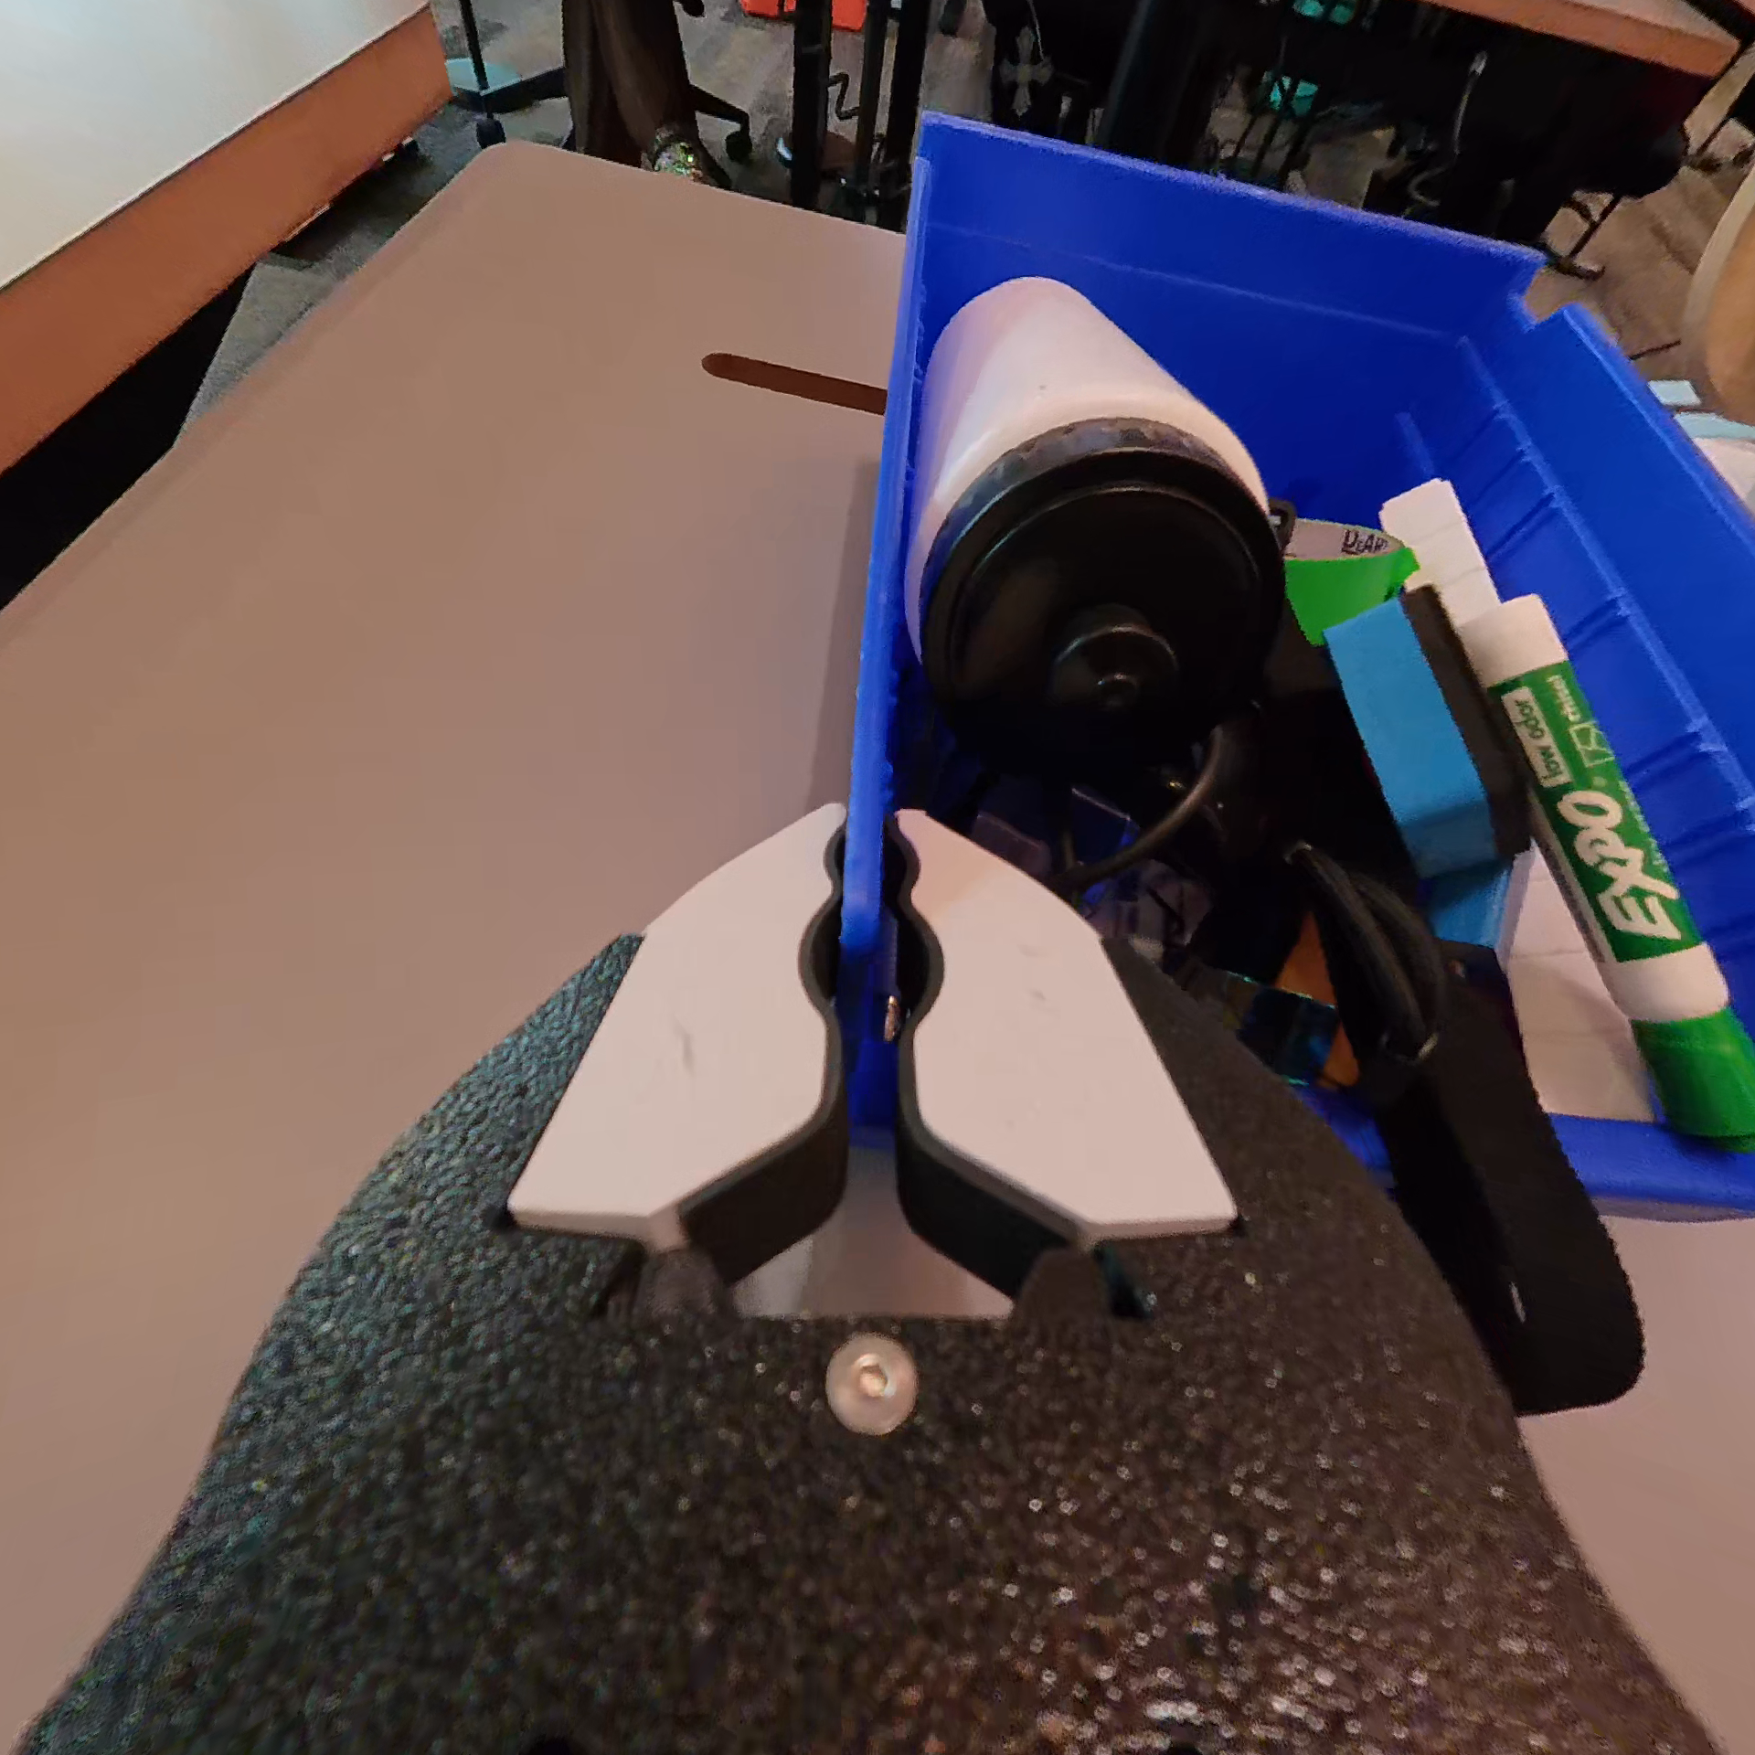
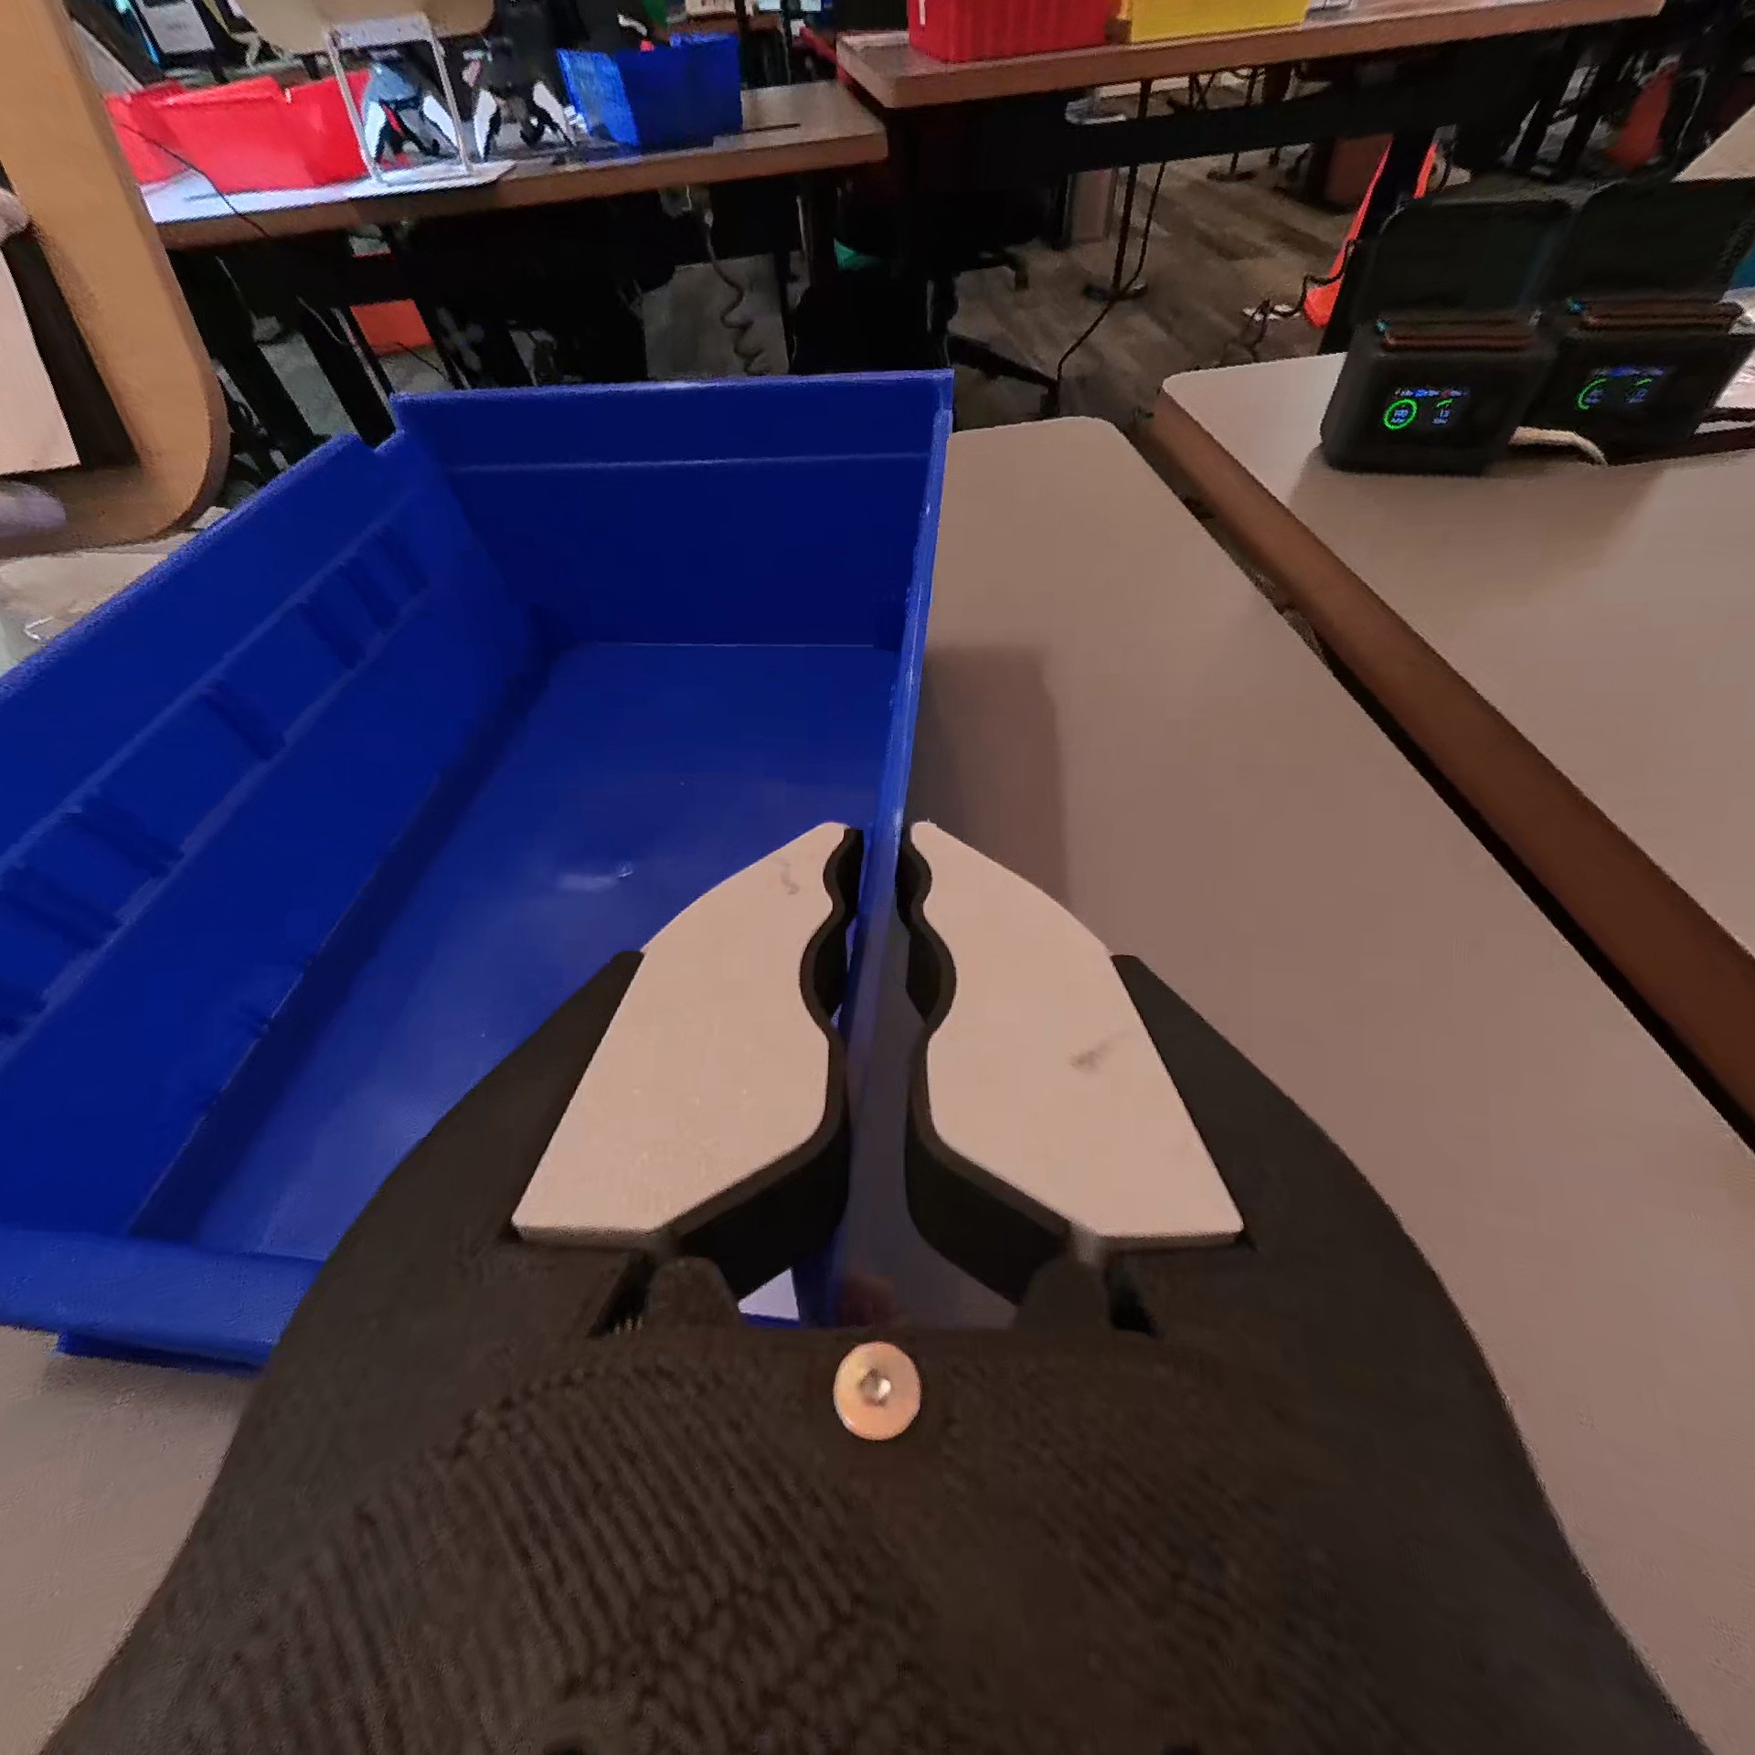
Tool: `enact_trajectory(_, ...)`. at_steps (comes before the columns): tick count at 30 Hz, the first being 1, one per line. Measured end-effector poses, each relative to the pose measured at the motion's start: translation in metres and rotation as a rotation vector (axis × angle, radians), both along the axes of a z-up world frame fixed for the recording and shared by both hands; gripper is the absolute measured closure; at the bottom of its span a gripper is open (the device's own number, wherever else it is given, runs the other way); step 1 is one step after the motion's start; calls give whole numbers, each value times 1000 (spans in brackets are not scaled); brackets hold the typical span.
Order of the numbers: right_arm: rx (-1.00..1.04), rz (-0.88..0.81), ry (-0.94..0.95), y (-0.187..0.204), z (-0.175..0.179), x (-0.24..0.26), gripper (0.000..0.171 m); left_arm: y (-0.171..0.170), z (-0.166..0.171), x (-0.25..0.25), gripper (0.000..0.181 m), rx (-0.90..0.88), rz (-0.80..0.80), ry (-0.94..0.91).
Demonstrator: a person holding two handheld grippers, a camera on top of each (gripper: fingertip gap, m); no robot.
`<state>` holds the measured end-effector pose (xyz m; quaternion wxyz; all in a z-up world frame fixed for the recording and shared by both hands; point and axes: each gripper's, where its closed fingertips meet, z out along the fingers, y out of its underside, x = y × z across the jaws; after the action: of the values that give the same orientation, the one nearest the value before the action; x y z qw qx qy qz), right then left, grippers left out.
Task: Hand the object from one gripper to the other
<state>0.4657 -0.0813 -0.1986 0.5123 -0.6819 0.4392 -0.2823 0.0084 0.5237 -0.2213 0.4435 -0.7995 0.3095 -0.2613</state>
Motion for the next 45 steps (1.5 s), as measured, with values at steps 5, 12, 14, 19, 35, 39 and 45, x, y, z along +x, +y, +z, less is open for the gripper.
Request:
enact_trajectory(5, -96, -116, -166, -24, 36, -15, 117, -1, 11, -7, 162, 91, -68, 28)
enact_trajectory(12, -123, 209, -422, 75, 77, -103, 84, -54, 91, 9, 147, 22, -214, -140)
enact_trajectory(14, -30, 390, -434, 126, 74, -137, 87, -101, 85, 33, 144, -85, -414, -65)
enact_trajectory(19, 119, 745, -385, 217, 44, -200, 84, -160, 53, 67, 143, -299, -544, 71)
enact_trajectory(35, 202, 755, -451, 218, 34, -211, 93, -150, -15, 93, 148, -478, -381, 247)
enact_trajectory(39, 203, 777, -458, 220, 34, -215, 93, -153, -4, 96, 163, -375, -459, 203)
enact_trajectory(45, 235, 828, -509, 220, 38, -227, 96, -149, 47, 81, 164, -12, -510, 116)
